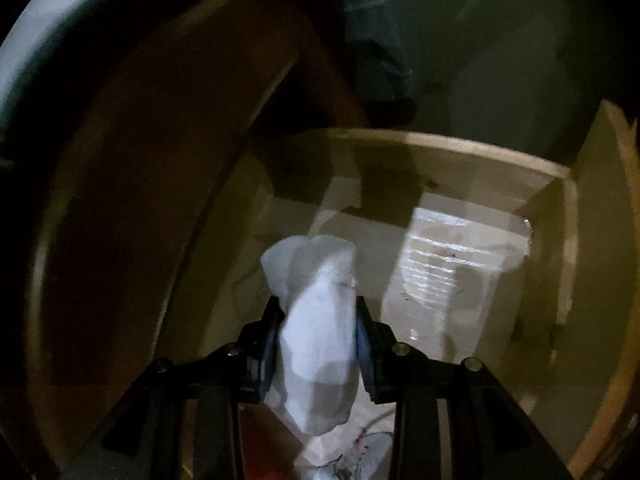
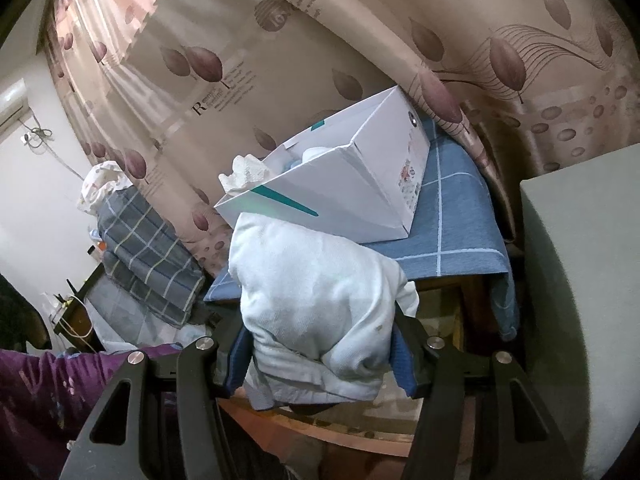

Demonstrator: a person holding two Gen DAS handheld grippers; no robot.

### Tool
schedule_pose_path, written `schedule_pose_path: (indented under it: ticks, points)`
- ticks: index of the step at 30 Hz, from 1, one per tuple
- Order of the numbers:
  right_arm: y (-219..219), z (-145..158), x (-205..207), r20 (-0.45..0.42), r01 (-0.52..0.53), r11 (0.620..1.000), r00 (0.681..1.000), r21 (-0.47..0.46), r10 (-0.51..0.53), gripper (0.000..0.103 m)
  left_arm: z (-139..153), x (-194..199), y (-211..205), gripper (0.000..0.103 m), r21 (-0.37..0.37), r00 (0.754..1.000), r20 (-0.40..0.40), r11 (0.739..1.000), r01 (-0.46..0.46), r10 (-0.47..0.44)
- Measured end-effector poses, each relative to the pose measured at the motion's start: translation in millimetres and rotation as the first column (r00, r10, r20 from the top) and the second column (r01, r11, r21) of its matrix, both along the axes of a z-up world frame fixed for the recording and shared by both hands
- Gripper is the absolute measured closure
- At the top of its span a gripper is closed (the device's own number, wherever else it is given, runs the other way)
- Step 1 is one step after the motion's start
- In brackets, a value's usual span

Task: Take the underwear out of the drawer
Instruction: 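Lift the white sock out of the drawer with the left gripper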

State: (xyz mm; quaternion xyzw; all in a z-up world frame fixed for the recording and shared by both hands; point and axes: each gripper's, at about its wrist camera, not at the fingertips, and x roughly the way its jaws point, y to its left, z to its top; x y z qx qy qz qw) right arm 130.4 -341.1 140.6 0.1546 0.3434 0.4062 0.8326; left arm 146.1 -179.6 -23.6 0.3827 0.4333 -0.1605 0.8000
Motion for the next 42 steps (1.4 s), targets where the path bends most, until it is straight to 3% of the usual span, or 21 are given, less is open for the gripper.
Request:
schedule_pose_path:
  ticks: [14,42]
  points:
    - [2.7,0.0,0.2,0.008,0.001,1.0,1.0,-0.025,0.0,0.048,43.4,-24.7,12.1,0.069,-0.033,0.999,0.053,0.999,-0.001,0.003]
    - [17.6,-3.4,-2.1,0.03,-0.012,0.992,0.999,-0.122,0.016,0.047,98.1,-61.9,21.1,0.069,-0.088,0.981,0.185,0.995,-0.046,0.061]
